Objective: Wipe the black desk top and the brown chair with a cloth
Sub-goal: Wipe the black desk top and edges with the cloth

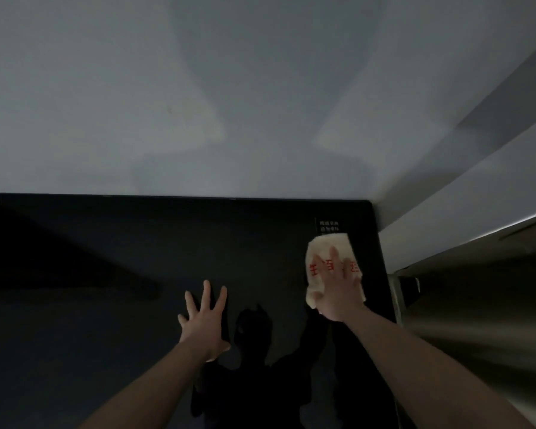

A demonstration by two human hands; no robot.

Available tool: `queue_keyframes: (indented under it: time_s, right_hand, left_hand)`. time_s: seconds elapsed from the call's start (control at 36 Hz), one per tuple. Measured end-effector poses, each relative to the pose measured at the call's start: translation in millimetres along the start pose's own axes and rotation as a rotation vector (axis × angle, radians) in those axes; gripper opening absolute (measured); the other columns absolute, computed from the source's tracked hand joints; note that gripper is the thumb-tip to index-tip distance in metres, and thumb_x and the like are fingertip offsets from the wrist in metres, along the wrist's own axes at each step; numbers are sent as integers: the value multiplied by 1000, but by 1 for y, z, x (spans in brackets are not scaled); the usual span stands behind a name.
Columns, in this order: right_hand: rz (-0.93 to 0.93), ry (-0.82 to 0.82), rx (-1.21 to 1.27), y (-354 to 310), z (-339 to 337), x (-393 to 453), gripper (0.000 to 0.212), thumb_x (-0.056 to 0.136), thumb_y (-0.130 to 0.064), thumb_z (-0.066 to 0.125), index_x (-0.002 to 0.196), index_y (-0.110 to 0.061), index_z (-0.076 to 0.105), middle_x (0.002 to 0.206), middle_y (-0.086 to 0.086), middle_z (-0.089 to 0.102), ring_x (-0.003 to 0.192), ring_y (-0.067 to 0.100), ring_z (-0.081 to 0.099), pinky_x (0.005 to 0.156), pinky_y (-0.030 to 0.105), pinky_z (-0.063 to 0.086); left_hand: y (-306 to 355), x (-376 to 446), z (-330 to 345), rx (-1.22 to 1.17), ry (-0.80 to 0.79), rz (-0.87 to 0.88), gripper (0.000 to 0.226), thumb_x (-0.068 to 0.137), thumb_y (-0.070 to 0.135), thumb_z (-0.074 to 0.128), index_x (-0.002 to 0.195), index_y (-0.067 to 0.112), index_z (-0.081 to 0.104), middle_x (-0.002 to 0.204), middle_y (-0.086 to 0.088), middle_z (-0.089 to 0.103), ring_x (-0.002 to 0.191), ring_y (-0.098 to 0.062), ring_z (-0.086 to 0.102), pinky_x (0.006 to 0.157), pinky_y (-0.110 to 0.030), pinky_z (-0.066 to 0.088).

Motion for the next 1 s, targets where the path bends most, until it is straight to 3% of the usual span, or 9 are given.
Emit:
queue_keyframes:
  time_s: [0.14, 0.25, 0.36, 0.56, 0.72, 0.86, 1.0]
  right_hand:
    - [103, 29, 0, 77, -5, -5, 89, 96, -51, 53, 159, -38, -7, 166, 6, -24, 152, 44, 0, 122, 58, 12]
    - [125, -21, -15, 102, -3, -11, 90, 99, -45, 54, 158, -34, -12, 162, 6, -31, 152, 45, -3, 124, 52, 9]
    - [176, 8, 43, 99, 10, -11, 90, 98, -44, 54, 160, -30, -11, 164, 13, -27, 152, 46, -3, 123, 56, 11]
    - [104, 9, -2, 75, -2, 6, 83, 103, -33, 45, 159, -25, -15, 162, 16, -32, 148, 52, -15, 118, 64, 20]
    - [22, 29, 55, 74, -30, 53, 76, 105, -25, 40, 161, -25, -11, 162, 13, -31, 148, 50, -20, 117, 67, 15]
    - [62, 85, 86, 71, -61, 95, 81, 100, -24, 51, 161, -32, -1, 165, 6, -27, 150, 47, -16, 117, 64, 16]
    - [115, 49, 118, 62, -70, 118, 96, 93, -22, 63, 160, -37, -3, 162, 0, -33, 150, 42, -21, 116, 65, 13]
  left_hand:
    - [9, -1, -2, -13, -11, -30, 129, 82, 35, 83, 159, 35, -19, 161, -4, -39, 148, -51, -23, 117, -69, 19]
    - [9, -2, -2, -26, 1, -33, 129, 81, 33, 85, 159, 36, -18, 162, -2, -38, 149, -50, -21, 117, -69, 22]
    - [11, -2, -1, -35, 14, -51, 131, 79, 32, 86, 159, 38, -18, 162, 0, -38, 150, -49, -20, 116, -69, 25]
    - [13, -1, -2, -59, 35, -77, 132, 78, 29, 87, 158, 41, -18, 161, 3, -38, 151, -46, -20, 115, -66, 29]
    - [12, 1, 0, -77, 44, -81, 132, 78, 27, 87, 158, 43, -18, 161, 6, -38, 151, -44, -21, 114, -67, 29]
    - [11, 7, 1, -85, 69, -85, 135, 75, 25, 89, 157, 44, -16, 162, 7, -37, 151, -44, -21, 114, -66, 31]
    - [9, 9, 3, -85, 58, -92, 135, 75, 25, 89, 158, 44, -16, 162, 6, -36, 151, -44, -21, 114, -65, 30]
Point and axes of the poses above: each hand's wrist, its own x-axis towards the middle knuckle, its own z-axis out of the palm, y = z × x, the point moved 2 cm from there along x, towards the middle knuckle
